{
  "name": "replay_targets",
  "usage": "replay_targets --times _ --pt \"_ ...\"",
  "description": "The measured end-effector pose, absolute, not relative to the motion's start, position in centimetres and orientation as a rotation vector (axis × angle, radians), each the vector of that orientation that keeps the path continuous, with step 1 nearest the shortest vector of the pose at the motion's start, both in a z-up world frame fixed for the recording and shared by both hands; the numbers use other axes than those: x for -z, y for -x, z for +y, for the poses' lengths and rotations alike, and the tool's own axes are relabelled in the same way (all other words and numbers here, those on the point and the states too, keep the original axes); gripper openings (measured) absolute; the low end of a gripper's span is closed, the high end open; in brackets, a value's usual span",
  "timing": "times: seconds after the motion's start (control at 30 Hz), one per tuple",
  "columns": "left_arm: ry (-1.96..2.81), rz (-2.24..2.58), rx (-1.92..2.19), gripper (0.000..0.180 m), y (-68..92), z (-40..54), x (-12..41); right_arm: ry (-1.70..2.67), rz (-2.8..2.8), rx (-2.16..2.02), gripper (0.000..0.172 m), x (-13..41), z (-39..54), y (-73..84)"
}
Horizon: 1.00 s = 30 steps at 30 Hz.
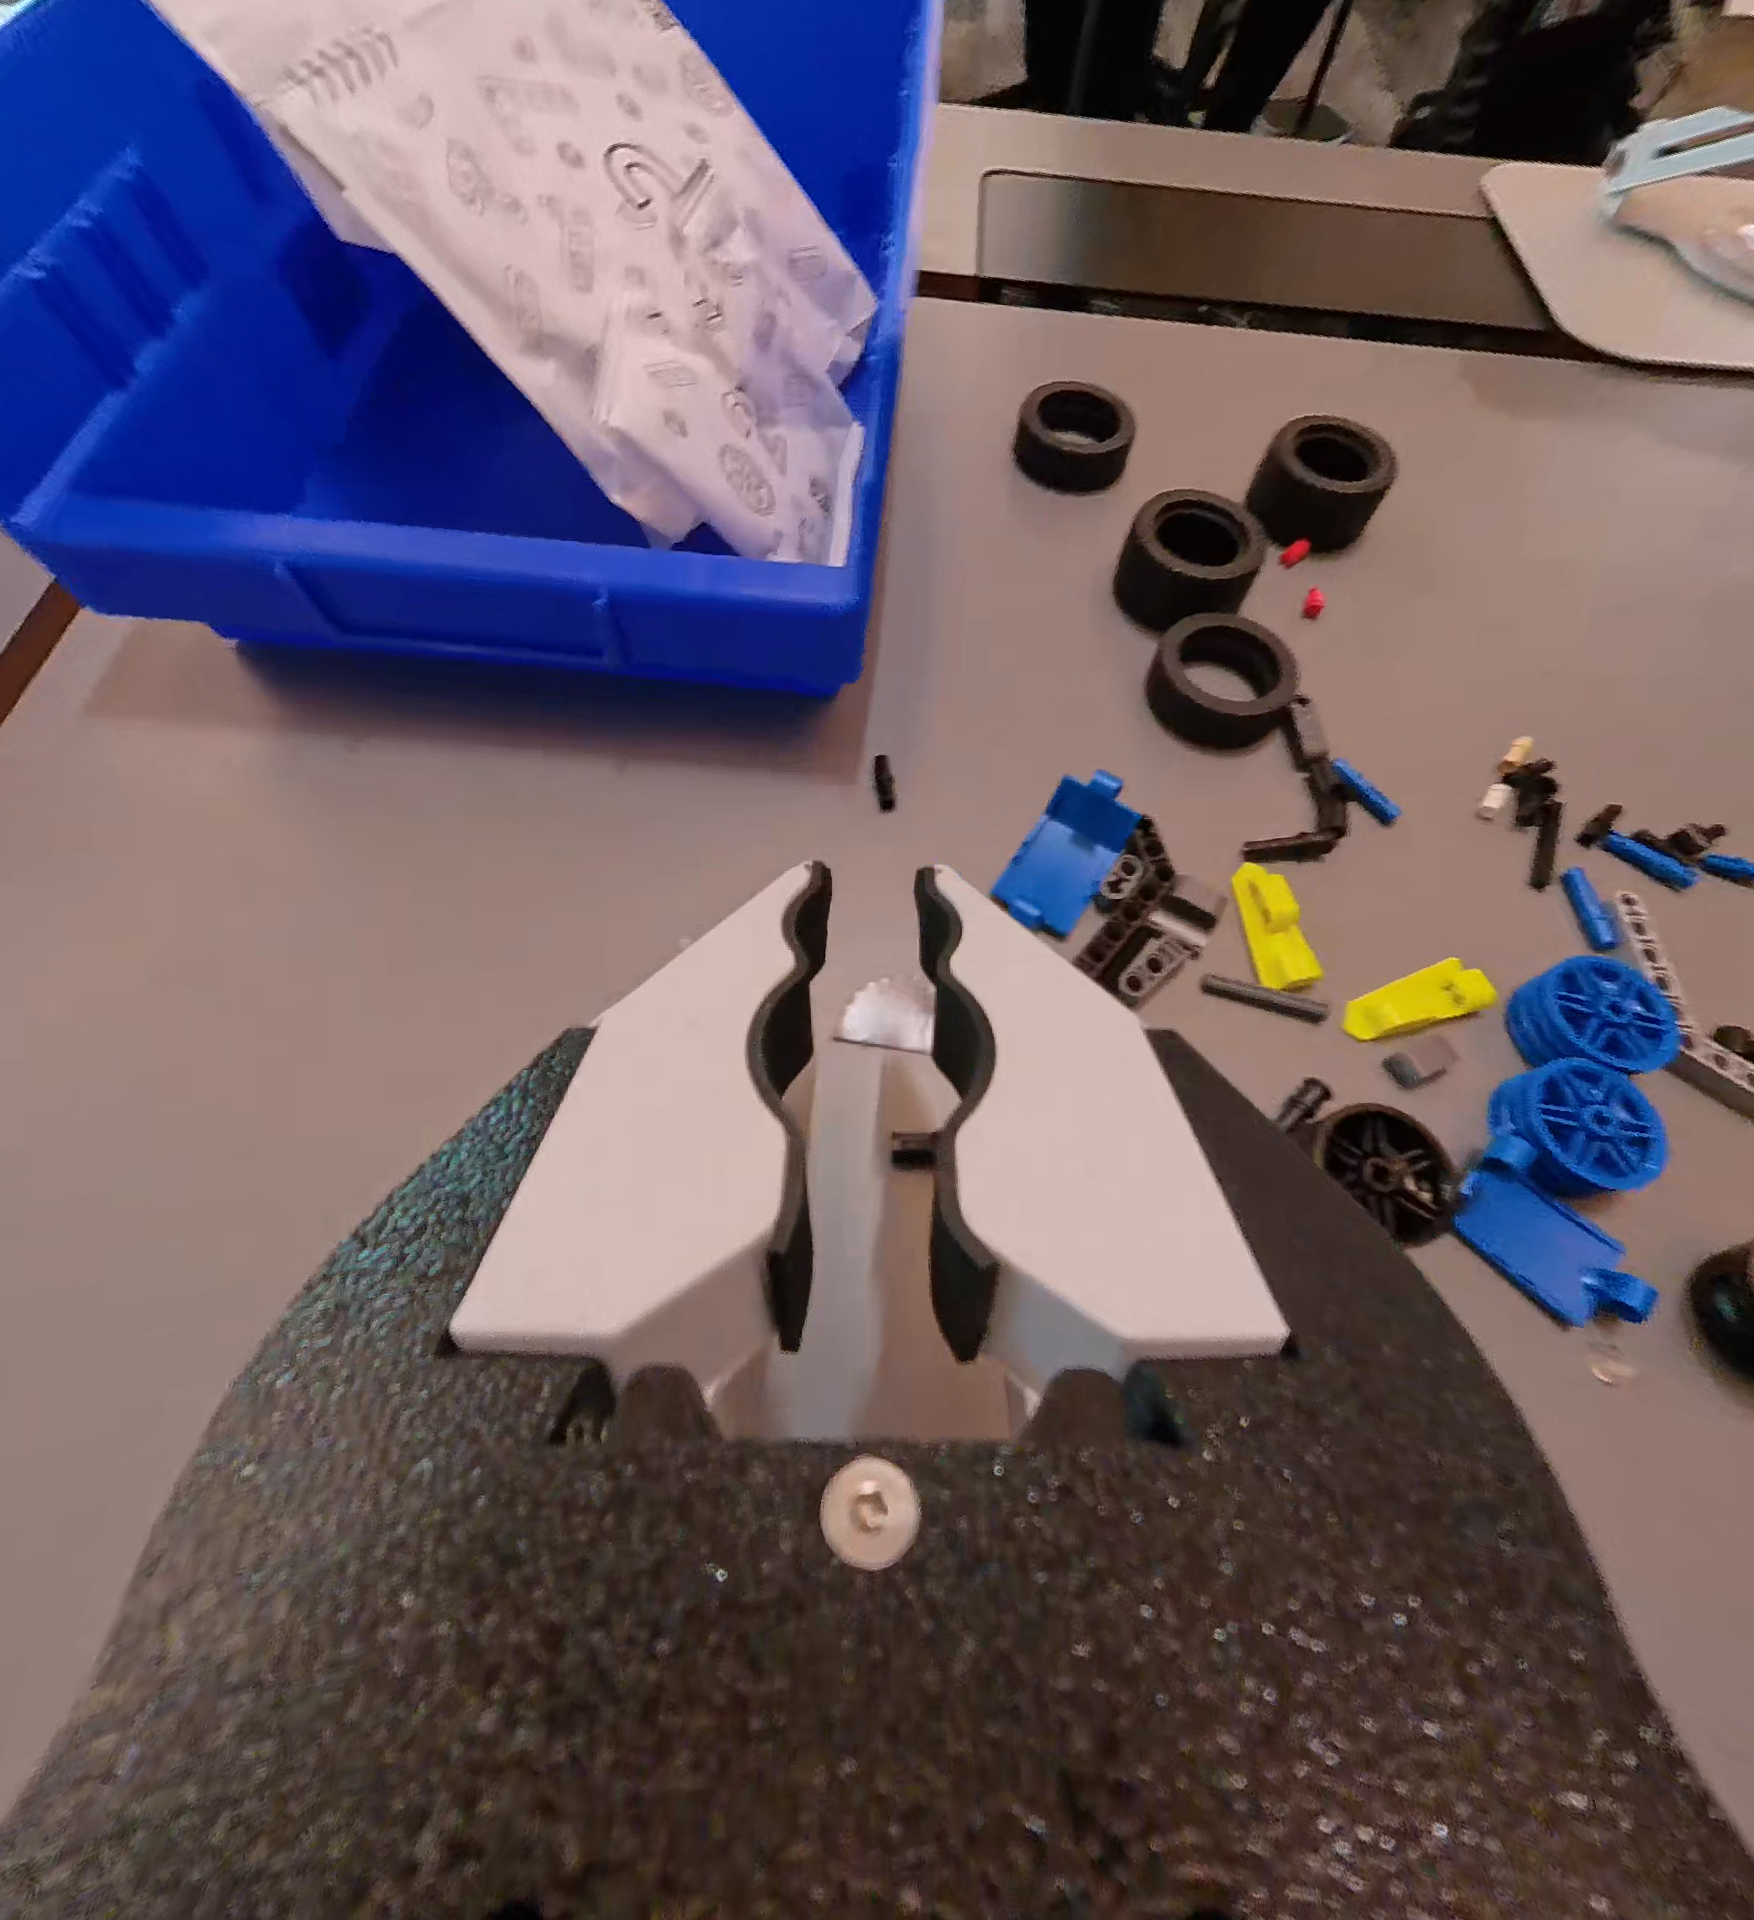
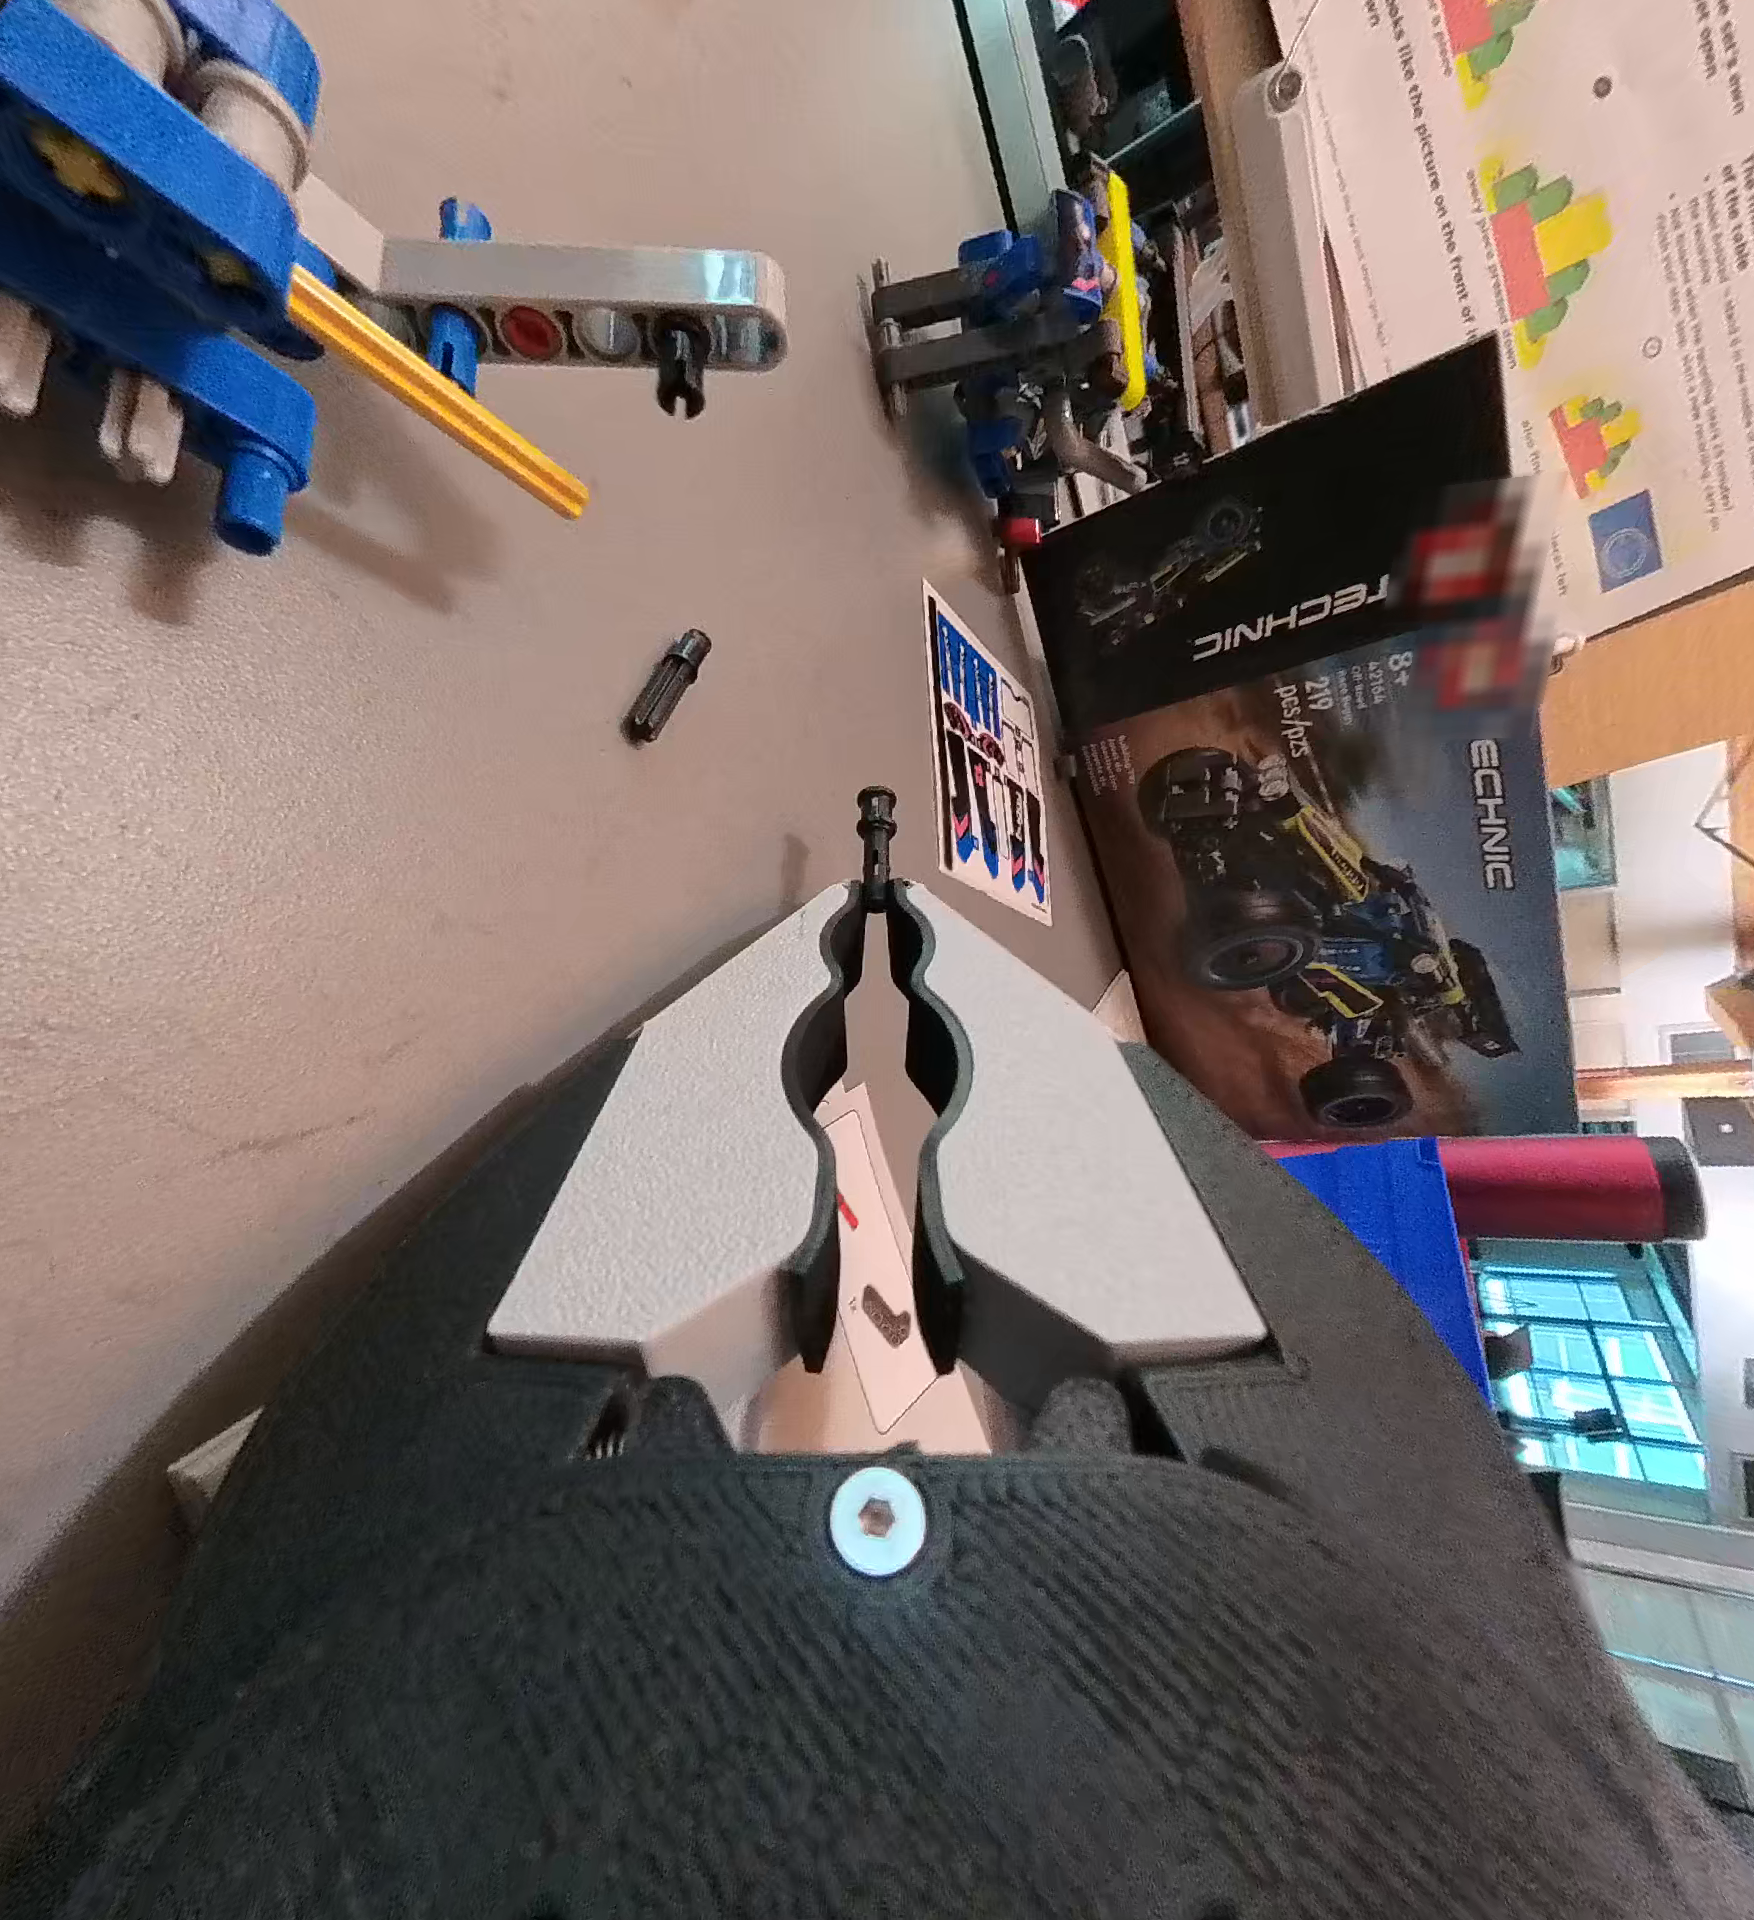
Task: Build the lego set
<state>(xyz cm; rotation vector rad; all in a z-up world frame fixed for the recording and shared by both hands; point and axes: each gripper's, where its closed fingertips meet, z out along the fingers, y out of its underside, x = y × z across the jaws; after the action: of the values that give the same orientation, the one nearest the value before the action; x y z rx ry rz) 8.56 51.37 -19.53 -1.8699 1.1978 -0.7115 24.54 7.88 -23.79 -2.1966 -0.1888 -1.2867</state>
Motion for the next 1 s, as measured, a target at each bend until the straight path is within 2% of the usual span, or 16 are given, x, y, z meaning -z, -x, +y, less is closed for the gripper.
replay_targets --times 0.53,1.0 --pt "1.936 1.101 0.742 0.014 -6.9 53.4 20.7 2.158 -0.313 1.440 0.002 23.4 8.2 -24.5" --pt "1.878 1.267 0.826 0.012 -8.8 50.6 20.9 2.145 -0.333 1.444 0.002 23.4 8.4 -24.4"
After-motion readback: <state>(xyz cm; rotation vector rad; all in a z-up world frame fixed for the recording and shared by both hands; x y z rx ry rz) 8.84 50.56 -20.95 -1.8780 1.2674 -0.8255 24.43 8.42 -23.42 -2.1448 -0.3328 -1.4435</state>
